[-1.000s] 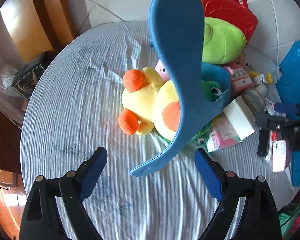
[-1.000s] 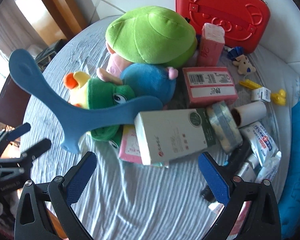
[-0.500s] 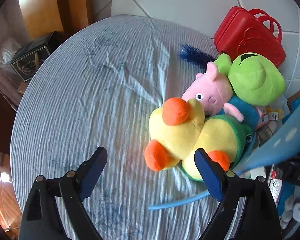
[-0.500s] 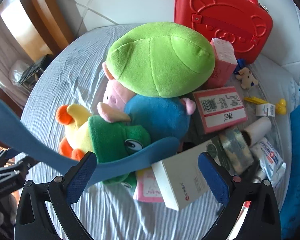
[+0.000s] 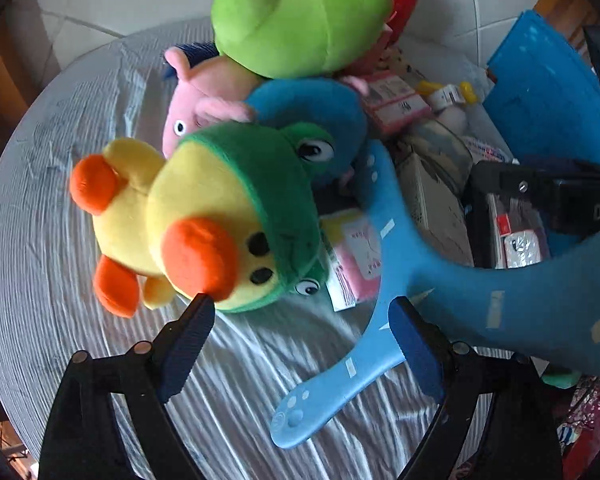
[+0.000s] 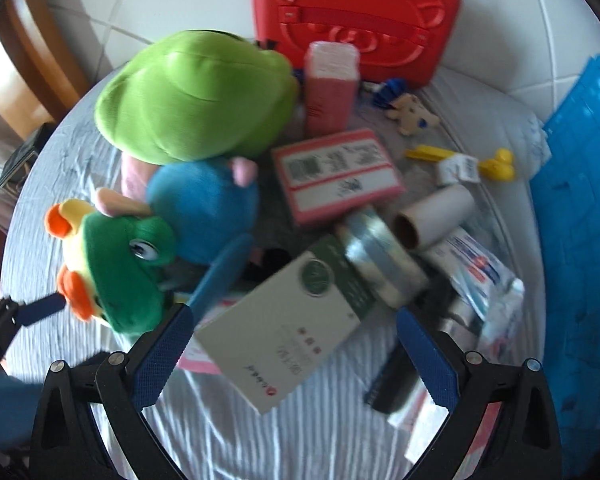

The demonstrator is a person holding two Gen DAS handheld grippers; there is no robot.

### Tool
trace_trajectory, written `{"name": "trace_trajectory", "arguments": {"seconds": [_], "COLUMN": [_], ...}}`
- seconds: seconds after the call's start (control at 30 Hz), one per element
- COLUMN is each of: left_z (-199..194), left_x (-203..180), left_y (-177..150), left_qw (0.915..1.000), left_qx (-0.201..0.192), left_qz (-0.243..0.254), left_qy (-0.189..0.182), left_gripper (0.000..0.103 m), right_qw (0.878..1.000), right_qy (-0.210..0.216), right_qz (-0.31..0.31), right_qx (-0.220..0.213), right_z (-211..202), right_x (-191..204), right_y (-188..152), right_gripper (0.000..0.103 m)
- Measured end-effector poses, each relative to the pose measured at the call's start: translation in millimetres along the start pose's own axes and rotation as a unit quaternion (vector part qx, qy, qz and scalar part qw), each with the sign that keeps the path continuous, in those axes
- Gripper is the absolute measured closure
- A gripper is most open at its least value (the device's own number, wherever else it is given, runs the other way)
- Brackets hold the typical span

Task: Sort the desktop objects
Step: 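Position the left tool over the blue boomerang toy while the right tool approaches the white-green box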

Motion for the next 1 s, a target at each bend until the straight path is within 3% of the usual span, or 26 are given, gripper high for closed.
{"name": "trace_trajectory", "arguments": {"seconds": [0.2,0.43,0.63,0.83,1.0], "left_z": [15.6,4.0,29.8,68.8,76.7], "left_x": [-38.3,-72.1,-70.6,-80.6,-68.2], "left_y": [-13.8,-16.5,-23.0,-42.7,-50.0], "left_qw": [0.9998,0.9997,0.9989,0.9978,0.9964], "left_qx": [0.019,-0.010,-0.001,0.038,0.039], "left_qz": [0.006,0.022,-0.025,-0.038,-0.068], "left_qy": [-0.005,0.011,0.039,0.038,0.032], "left_gripper": [0.014,0.013,0.014,0.013,0.013], "right_qw": [1.000,0.999,0.998,0.997,0.996], "right_qy": [0.003,0.025,0.052,0.064,0.070], "right_qz": [0.011,0.020,0.016,0.011,0.009], "right_qx": [0.004,-0.001,0.013,0.040,0.049], "right_z": [-4.9,-13.9,-0.3,21.1,32.0], "right_x": [-39.1,-70.0,-65.8,-58.6,-52.5], "right_y": [-26.8,-46.3,-74.4,-96.1,-102.8], "right_gripper": [0.000,0.000,0.000,0.000,0.000]}}
Point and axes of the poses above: each gripper's, at about its wrist camera, not at the fingertips, and z roughly the way its jaws point, x to its left, y to its top, the point moved 10 cm from there along z, roughly the way its jaws point, and after that the axes turned 1 degree about -x, right-handed, at the moved point
